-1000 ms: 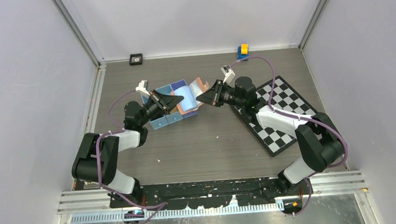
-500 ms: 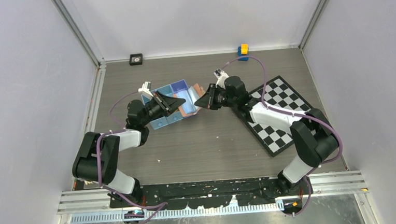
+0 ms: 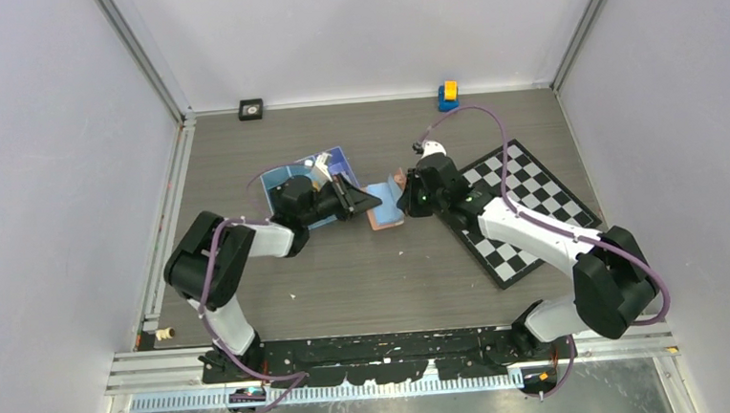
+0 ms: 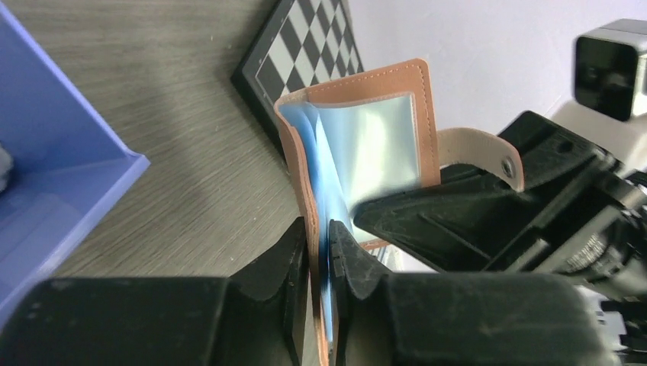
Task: Take the credit cards out of the card holder
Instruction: Close the card holder at the center of the board.
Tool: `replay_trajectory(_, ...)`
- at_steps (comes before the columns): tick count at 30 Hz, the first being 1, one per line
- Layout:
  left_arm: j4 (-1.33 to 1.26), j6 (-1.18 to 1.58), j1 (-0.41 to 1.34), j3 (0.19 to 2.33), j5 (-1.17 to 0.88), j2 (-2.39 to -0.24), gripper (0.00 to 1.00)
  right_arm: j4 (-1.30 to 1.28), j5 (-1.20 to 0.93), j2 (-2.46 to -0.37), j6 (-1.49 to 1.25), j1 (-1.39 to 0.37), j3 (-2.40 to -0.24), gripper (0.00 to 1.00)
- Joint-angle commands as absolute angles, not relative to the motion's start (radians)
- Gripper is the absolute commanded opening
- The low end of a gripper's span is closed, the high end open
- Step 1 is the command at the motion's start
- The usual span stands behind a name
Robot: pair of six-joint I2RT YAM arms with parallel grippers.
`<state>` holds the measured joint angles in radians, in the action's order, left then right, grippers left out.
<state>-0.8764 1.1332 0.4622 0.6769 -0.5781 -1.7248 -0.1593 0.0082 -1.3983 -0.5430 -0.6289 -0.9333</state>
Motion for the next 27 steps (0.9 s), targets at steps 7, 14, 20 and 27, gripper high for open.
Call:
replay_trajectory(7,-0.499,0.902,0.525,0.816,-0.508,-1.695,0.47,-0.394,0.457,-1.589,-0.395,-0.783,-1.115,0.12)
replay_trajectory(14,-0.288,0.846,0.493,0.789,-0.364,-1.52,0.55,-0.472,0.635,-1.725,-0.36,-0.866,-1.206,0.2)
replay_trajectory(20,-0.321,0.911,0.395,0.73,-0.404,-1.474,0.54,-0.464,0.639,-1.759,-0.338,-0.901,-1.228,0.41)
replay_trajectory(27,-0.35,0.927,0.356,0.707,-0.432,-1.453,0.53,-0.276,0.349,-1.664,-0.309,-0.922,-1.125,0.45)
